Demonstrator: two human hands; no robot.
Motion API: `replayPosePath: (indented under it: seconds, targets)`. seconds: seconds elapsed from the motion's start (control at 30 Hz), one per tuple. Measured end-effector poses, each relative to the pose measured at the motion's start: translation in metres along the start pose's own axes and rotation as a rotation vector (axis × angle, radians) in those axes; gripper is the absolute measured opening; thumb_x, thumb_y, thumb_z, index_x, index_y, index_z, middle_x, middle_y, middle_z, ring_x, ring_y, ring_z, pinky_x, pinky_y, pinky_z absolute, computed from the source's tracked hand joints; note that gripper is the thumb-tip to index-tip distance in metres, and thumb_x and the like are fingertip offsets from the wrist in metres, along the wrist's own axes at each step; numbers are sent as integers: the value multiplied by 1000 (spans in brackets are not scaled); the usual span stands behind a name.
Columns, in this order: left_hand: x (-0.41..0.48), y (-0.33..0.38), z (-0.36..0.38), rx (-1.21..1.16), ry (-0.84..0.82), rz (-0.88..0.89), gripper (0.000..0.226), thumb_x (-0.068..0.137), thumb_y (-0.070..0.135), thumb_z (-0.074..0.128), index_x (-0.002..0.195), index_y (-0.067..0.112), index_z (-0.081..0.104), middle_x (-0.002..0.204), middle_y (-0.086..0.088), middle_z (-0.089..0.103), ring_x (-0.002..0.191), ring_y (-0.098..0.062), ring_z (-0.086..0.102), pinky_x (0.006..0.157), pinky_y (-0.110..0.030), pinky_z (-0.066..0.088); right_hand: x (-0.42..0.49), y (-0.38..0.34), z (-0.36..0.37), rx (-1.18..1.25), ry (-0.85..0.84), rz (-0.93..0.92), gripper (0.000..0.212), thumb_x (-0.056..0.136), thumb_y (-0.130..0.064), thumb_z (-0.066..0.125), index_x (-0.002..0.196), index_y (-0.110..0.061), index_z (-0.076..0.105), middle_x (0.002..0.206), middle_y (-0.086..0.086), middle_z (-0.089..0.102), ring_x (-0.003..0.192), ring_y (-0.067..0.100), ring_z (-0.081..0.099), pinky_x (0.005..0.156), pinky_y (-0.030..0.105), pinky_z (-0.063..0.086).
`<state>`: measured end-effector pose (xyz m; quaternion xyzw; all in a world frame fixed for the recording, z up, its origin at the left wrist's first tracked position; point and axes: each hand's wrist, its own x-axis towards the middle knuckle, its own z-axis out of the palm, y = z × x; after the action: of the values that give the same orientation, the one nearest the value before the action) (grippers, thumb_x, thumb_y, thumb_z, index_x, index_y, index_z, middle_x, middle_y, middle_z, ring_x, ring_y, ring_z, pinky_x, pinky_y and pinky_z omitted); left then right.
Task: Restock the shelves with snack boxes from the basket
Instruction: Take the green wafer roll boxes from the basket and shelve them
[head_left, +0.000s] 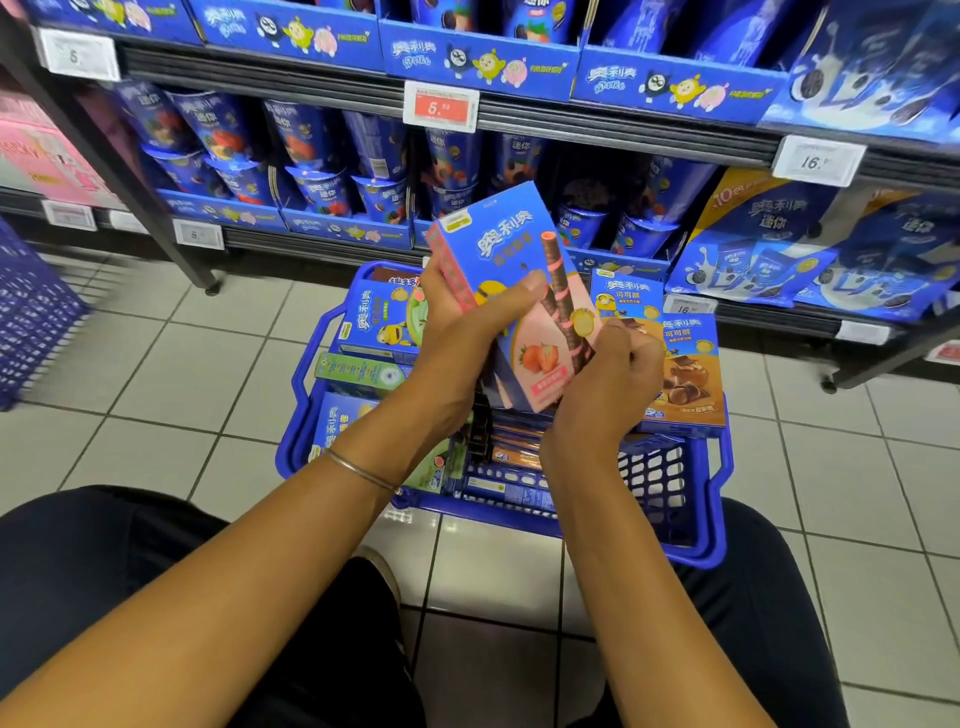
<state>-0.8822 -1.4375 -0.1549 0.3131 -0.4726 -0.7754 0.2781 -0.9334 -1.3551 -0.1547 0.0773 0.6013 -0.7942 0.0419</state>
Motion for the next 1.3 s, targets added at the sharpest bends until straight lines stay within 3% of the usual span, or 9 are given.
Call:
replayPosePath:
  seconds: [0.13, 0.23, 0.37, 0.43, 0.63, 0.83, 0.97, 1.2, 1.3]
  targets:
    - [5, 6, -6, -87, 1, 76, 88, 71, 29, 85, 145, 0, 48, 119, -19, 67, 102, -39, 71, 92, -58, 60, 20, 8, -19, -123, -186, 122, 29, 86, -20, 45, 57, -21, 45, 62, 0, 49, 62, 20, 47, 58, 29, 37]
    - [11, 14, -8, -116, 5, 85, 87, 73, 27, 84, 145, -5, 46, 117, -21, 65, 101, -39, 70, 89, -56, 59, 39, 27, -41, -698, -517, 189, 42, 92, -14, 43, 52, -14, 56, 62, 10, 64, 70, 31, 60, 74, 43, 47]
    - [15, 15, -10, -147, -19, 88, 83, 77, 25, 83, 145, -3, 45, 120, -22, 63, 107, -44, 67, 97, -67, 55, 52, 74, -70, -1557, -1186, 181, 28, 97, -23, 47, 93, -2, 65, 100, 16, 68, 92, 34, 62, 73, 37, 45]
    - [14, 16, -9, -137, -15, 83, 85, 75, 26, 84, 145, -3, 45, 118, -20, 64, 104, -42, 68, 92, -62, 58, 54, 94, -73, -1742, -1301, 179, 30, 98, -29, 49, 118, -9, 62, 121, 16, 62, 96, 30, 55, 76, 33, 37]
    - [7, 15, -7, -91, -10, 69, 86, 73, 31, 85, 145, 1, 48, 125, -26, 66, 104, -40, 70, 88, -50, 58, 62, 143, -80, -1887, -1329, 332, 43, 96, -52, 50, 129, -24, 56, 133, 3, 59, 113, 23, 56, 102, 40, 44]
    - [9, 14, -13, -65, -18, 30, 77, 81, 27, 81, 145, 2, 47, 127, -27, 65, 105, -40, 70, 92, -57, 59, 70, 156, -77, -1912, -1400, 484, 47, 96, -53, 49, 134, -25, 53, 134, 2, 56, 116, 23, 55, 105, 43, 45]
    - [8, 16, -14, -69, -23, 9, 79, 82, 26, 79, 148, -1, 45, 119, -15, 65, 100, -35, 70, 86, -48, 58, 66, 143, -78, -1909, -1437, 343, 32, 99, -44, 47, 124, -26, 55, 130, 5, 60, 113, 25, 59, 99, 43, 48]
    - [8, 20, -9, -134, -47, -24, 83, 81, 26, 78, 151, -2, 42, 121, -17, 63, 106, -40, 67, 102, -69, 53, 69, 94, -83, -1576, -1378, 66, 24, 95, -19, 62, 113, -24, 77, 120, -3, 68, 102, 14, 58, 90, 25, 45]
    - [6, 23, -7, -135, -58, -30, 84, 82, 26, 76, 152, -4, 41, 121, -17, 63, 107, -40, 66, 102, -69, 53, 65, 71, -88, -1427, -1324, -48, 15, 91, -14, 70, 95, -27, 75, 106, -8, 68, 98, 16, 63, 90, 37, 53]
